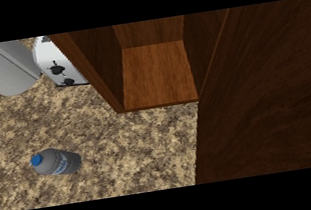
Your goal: Pick up the bottled water, place it into the cabinet and close the cabinet
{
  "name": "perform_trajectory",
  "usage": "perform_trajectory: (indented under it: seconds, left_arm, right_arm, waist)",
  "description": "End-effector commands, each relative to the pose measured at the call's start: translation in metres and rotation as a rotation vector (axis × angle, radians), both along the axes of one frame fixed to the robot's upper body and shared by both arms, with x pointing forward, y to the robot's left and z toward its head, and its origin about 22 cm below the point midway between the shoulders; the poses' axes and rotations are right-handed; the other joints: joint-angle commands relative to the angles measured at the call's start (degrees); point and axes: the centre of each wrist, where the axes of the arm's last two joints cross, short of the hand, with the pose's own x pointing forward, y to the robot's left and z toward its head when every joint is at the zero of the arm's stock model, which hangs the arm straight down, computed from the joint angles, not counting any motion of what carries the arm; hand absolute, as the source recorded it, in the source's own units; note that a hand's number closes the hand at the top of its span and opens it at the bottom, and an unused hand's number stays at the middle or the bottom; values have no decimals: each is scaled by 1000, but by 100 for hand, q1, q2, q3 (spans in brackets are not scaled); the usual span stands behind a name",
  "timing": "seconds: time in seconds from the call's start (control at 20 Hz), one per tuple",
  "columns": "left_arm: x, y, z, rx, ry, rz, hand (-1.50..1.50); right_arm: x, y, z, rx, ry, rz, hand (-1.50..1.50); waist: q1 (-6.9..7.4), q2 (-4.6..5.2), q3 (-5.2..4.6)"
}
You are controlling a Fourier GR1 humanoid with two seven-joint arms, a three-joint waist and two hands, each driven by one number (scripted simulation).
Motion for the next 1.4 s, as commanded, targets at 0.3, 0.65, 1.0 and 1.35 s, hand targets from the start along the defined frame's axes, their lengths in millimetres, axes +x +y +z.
perform_trajectory:
  seconds: [0.3,0.65,1.0,1.35]
  left_arm:
    - [43,18,-56,81,61,57,-150]
    - [42,28,-122,66,87,29,-150]
    - [63,12,-150,64,135,36,-150]
    - [48,24,-205,86,151,79,-150]
  right_arm:
    - [-25,1,24,-3,-65,-31,-150]
    - [-26,-2,25,12,-68,-4,-150]
    - [-30,-6,34,-34,-78,6,-150]
    - [-33,2,27,-16,-63,-3,-150]
  waist:
    - [-13,5,-6]
    - [1,6,-6]
    - [-4,7,-3]
    - [-32,2,-6]
